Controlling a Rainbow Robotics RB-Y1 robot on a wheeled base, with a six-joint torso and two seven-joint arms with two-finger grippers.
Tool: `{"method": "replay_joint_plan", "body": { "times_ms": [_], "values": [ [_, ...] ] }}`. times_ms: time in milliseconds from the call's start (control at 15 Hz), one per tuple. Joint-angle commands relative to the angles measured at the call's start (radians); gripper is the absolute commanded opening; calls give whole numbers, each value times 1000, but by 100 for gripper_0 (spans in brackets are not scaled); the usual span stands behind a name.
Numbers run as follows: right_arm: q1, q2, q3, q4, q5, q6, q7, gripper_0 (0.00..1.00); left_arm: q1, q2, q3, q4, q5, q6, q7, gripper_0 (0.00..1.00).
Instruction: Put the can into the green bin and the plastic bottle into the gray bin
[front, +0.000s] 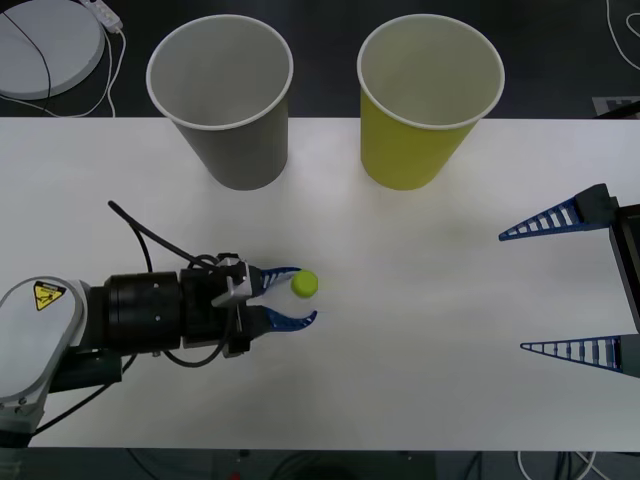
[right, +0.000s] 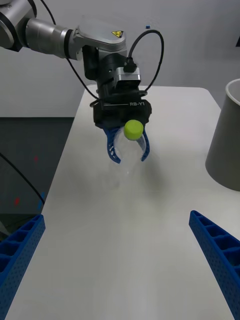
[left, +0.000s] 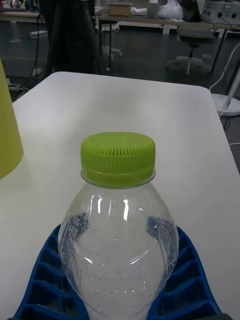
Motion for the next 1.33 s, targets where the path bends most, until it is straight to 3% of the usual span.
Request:
{"method": "replay_joint_plan", "body": {
  "times_ms": [67, 600, 1333],
  "values": [
    [0, 0, 0, 0, 0, 0, 0, 100, 8, 23, 2, -33, 17, 2, 23, 0],
    [0, 0, 0, 0, 0, 0, 0, 100, 57, 70, 2, -105, 49, 117, 78, 0],
    [0, 0, 0, 0, 0, 0, 0, 100, 198, 165, 12, -225, 92, 422, 161, 0]
  ]
}}
